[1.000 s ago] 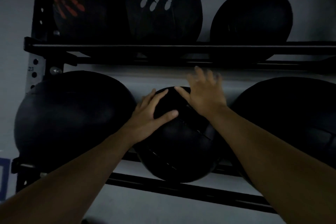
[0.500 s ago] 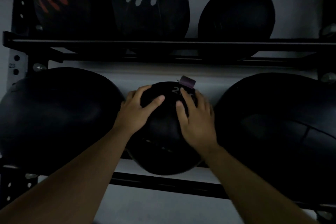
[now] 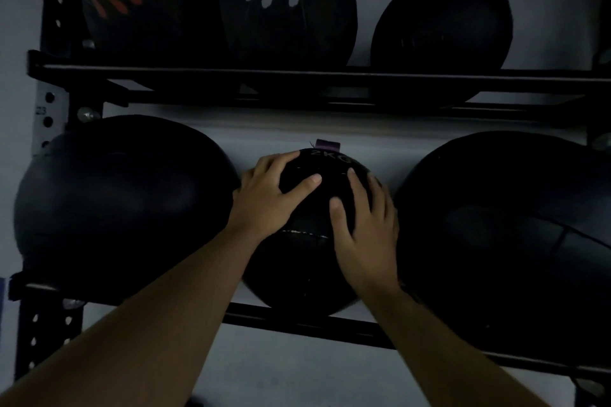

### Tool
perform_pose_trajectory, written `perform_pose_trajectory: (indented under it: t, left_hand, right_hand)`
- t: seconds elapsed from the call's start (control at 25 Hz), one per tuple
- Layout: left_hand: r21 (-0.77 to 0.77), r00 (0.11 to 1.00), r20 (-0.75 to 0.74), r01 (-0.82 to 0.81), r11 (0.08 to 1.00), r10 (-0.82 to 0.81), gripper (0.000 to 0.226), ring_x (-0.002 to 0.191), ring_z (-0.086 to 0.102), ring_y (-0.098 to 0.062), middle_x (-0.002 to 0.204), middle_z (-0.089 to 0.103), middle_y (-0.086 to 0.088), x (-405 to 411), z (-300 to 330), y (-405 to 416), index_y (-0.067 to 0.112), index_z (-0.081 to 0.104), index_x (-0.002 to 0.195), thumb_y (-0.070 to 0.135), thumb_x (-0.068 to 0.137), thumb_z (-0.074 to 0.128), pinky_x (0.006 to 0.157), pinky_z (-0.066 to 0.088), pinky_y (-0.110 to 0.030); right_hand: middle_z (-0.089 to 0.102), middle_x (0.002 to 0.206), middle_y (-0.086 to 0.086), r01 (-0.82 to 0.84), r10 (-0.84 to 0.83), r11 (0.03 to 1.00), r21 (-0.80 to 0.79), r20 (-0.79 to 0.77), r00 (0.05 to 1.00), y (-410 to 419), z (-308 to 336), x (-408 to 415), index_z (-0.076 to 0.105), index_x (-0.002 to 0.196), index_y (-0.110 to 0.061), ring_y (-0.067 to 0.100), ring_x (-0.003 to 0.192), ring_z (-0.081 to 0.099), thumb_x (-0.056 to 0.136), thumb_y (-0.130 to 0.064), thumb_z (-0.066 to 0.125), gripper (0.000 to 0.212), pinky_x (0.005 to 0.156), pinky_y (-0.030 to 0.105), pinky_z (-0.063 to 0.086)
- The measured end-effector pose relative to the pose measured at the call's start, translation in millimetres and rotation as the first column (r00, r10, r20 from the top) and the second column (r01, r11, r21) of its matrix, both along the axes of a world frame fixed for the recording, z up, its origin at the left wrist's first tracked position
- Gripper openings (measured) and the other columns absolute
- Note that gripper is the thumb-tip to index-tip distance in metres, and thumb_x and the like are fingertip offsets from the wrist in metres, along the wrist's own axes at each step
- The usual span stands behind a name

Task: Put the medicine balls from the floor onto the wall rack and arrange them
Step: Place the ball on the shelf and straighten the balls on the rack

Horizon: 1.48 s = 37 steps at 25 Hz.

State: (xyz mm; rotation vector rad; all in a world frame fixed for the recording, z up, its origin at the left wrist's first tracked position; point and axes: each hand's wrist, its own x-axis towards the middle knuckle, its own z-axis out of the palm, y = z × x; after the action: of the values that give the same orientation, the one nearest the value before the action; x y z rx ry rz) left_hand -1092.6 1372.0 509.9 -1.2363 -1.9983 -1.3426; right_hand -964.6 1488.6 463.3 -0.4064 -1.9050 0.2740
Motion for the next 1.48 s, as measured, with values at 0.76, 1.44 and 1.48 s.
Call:
perform_pose_trajectory:
  t: [0.76, 1.44, 1.48]
  left_hand:
    - [-0.285, 0.993, -0.059, -0.119, 0.951, 0.106, 0.068, 0.158, 0.024, -0.022, 0.171, 0.029, 0.003, -16, 22, -28, 0.038, 0.028, 0.162, 0.07, 0.102, 0.023, 0.129, 0.009, -0.055]
    - [-0.104, 0.985, -0.023, -0.17, 0.98, 0.168, 0.082, 0.154, 0.033, -0.029, 0.167, 0.034, 0.003, -239, 34, -262, 0.039, 0.034, 0.157, 0.082, 0.088, 0.024, 0.123, 0.024, -0.062]
    - [-0.064, 0.993, -0.02, -0.115, 0.991, 0.114, 0.087, 0.153, 0.033, -0.028, 0.166, 0.036, 0.002, -239, 32, -257, 0.037, 0.034, 0.158, 0.083, 0.085, 0.019, 0.123, 0.026, -0.061]
  right_hand:
    - [0.047, 0.156, 0.007, -0.032, 0.033, 0.999, -0.008, 0.208, 0.977, 19, 75, -8, 0.049, 0.15, -0.033, 0.034, 0.141, 0.042, 0.105, -0.042, 0.036, 0.047, 0.116, 0.053, 0.036]
    - [0.014, 0.172, 0.005, 0.079, -0.091, 0.995, 0.056, 0.258, 0.962, -252, 85, -239, 0.024, 0.159, -0.04, 0.039, 0.158, 0.002, 0.101, -0.064, 0.026, 0.063, 0.119, 0.074, 0.001]
    - [0.015, 0.172, 0.004, 0.098, -0.112, 0.993, 0.07, 0.237, 0.965, -249, 83, -240, 0.024, 0.159, -0.041, 0.038, 0.158, 0.003, 0.101, -0.065, 0.025, 0.063, 0.119, 0.074, 0.002]
